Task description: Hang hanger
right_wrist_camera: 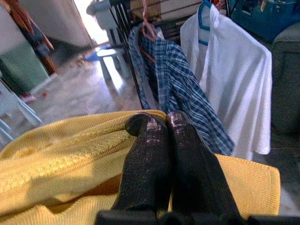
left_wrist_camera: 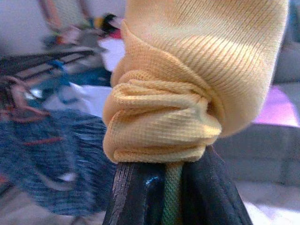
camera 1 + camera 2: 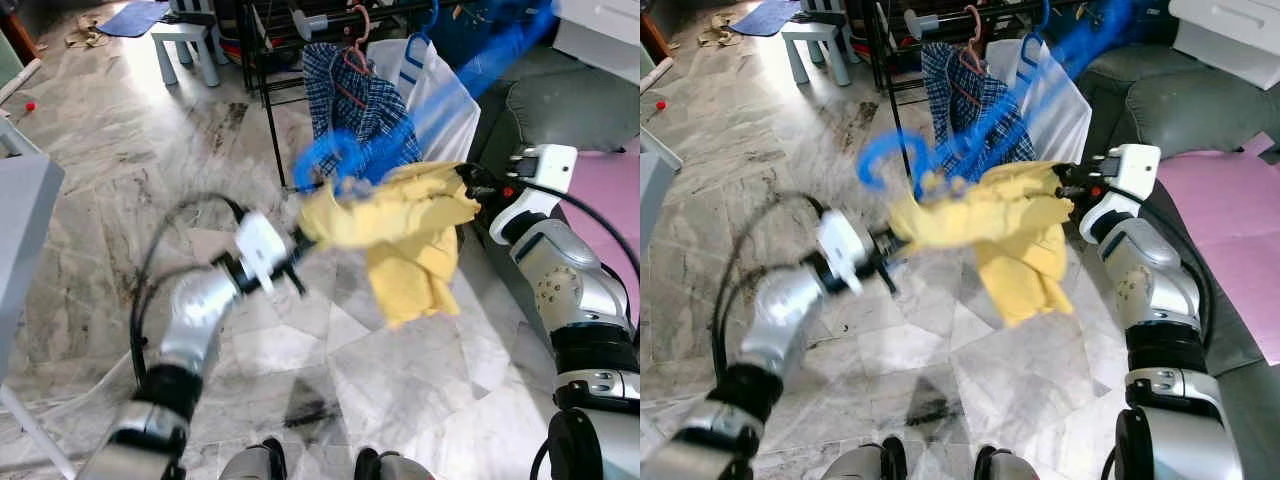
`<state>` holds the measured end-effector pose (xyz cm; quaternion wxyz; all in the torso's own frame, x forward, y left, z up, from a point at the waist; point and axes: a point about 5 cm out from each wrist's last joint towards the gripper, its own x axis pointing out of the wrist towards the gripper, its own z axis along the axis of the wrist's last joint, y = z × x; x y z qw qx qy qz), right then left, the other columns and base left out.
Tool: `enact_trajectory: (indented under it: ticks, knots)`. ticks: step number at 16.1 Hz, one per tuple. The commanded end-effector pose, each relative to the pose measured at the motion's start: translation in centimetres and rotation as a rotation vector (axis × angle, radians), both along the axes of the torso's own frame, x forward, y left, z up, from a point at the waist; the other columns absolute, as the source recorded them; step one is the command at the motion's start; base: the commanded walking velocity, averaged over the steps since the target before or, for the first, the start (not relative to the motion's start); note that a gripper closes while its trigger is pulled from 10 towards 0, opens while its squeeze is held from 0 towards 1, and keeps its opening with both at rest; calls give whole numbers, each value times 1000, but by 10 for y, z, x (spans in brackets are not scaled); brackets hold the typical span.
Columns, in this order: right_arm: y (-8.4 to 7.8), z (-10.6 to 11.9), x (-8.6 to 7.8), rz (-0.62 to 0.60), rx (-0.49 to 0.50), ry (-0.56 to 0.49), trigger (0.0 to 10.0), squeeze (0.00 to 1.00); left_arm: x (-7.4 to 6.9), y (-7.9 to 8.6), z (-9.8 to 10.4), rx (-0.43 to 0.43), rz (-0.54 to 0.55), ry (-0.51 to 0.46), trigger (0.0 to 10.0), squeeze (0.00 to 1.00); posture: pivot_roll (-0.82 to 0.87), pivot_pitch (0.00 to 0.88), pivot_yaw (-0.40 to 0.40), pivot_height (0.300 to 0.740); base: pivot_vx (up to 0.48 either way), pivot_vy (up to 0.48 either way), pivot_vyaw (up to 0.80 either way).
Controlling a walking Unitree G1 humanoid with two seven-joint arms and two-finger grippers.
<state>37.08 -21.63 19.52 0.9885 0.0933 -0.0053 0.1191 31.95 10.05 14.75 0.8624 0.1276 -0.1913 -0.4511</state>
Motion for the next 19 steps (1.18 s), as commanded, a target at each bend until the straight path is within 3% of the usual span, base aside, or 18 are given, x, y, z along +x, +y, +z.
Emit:
enact_trajectory:
  ticks: [1,2,3,4,5,6,9,12,15,16,17,18,19]
  knots:
    - [-27,21,-5,-103,-45,-68,745,0,-3,16,-9,16,40,21,0,0,-84,142,-24,740,0,0,0]
    - [-23,17,-6,-71,-53,-55,745,0,-3,16,-9,7,47,26,0,0,-84,142,-24,740,0,0,0]
    - [-16,1,-9,-7,-71,31,4824,0,0,16,-6,-2,60,10,0,0,-86,141,-27,740,0,0,0]
    - [-12,-13,-12,30,-89,93,10000,0,2,16,-1,-13,72,-8,0,0,-86,141,-27,740,0,0,0]
    - [-9,-26,-17,67,-80,156,10000,0,4,16,5,-27,80,-23,0,0,-84,144,-23,740,0,0,0]
    - [-3,-40,-24,122,-83,199,10000,1000,7,15,13,-41,82,-41,0,0,-80,146,-18,740,0,0,0]
    - [9,-66,-39,240,-114,301,10000,1000,15,11,30,-30,61,-95,0,0,-71,150,-2,740,0,0,0]
    - [13,-93,-59,372,-173,398,10000,1000,24,10,49,34,40,-173,0,0,-54,164,25,740,0,0,0]
    - [17,-108,-81,531,-248,449,10000,1000,24,12,56,195,5,-285,0,0,-40,172,46,740,0,0,0]
    - [19,-108,-89,586,-215,449,10000,1000,27,17,57,235,2,-291,0,0,-34,173,58,740,0,0,0]
    - [14,-112,-90,575,-266,441,10000,1000,31,22,64,253,21,-305,0,0,-29,173,71,740,0,0,0]
    - [6,-114,-81,469,-312,435,10000,1000,32,22,70,256,21,-326,0,0,-27,173,75,740,0,0,0]
    - [1,-109,-66,303,-319,354,10000,1000,32,15,79,213,-1,-350,0,0,-21,172,78,740,0,0,0]
